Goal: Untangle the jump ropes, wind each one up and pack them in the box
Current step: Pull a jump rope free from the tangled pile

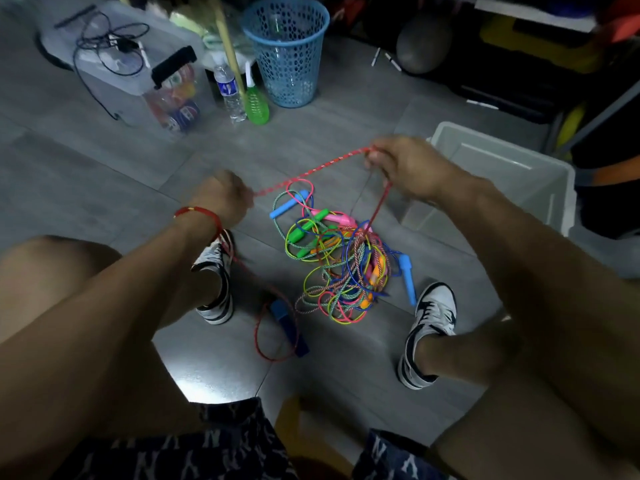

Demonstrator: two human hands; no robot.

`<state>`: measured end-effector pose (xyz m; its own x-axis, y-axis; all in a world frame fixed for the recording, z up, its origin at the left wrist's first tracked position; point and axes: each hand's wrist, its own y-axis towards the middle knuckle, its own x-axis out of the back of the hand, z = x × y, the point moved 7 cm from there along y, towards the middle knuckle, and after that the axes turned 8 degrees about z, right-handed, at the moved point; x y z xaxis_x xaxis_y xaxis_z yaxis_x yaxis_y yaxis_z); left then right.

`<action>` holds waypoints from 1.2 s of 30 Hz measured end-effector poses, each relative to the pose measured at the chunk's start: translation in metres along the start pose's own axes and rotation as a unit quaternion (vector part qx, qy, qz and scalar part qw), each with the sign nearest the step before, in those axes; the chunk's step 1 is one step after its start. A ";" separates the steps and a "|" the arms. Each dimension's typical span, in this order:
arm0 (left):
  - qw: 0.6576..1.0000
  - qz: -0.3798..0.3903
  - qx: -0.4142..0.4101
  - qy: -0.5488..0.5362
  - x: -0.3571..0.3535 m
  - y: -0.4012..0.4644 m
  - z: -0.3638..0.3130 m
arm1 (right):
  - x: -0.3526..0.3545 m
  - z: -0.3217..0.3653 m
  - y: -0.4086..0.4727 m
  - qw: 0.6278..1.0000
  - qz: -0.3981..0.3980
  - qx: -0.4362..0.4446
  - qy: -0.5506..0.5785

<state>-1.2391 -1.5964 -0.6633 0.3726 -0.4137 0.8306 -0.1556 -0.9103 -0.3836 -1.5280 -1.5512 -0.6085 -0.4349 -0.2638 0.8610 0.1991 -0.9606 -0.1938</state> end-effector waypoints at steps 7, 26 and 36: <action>0.915 0.149 -0.240 -0.289 -0.040 -0.038 -0.096 | -0.002 0.053 0.001 0.992 0.005 0.098 -0.083; 0.990 0.114 -0.071 0.033 -0.021 -0.008 -0.046 | 0.023 0.039 -0.012 0.994 -0.039 0.097 -0.010; 0.907 -0.038 -0.335 -0.254 0.014 -0.045 -0.124 | -0.024 0.002 0.008 0.997 0.064 0.029 -0.024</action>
<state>-1.3406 -1.5631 -0.5839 0.7519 -0.4444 0.4869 -0.5689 -0.8107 0.1386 -1.5139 -1.5527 -0.6292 -0.3597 -0.3786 0.8528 0.3011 -0.9122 -0.2780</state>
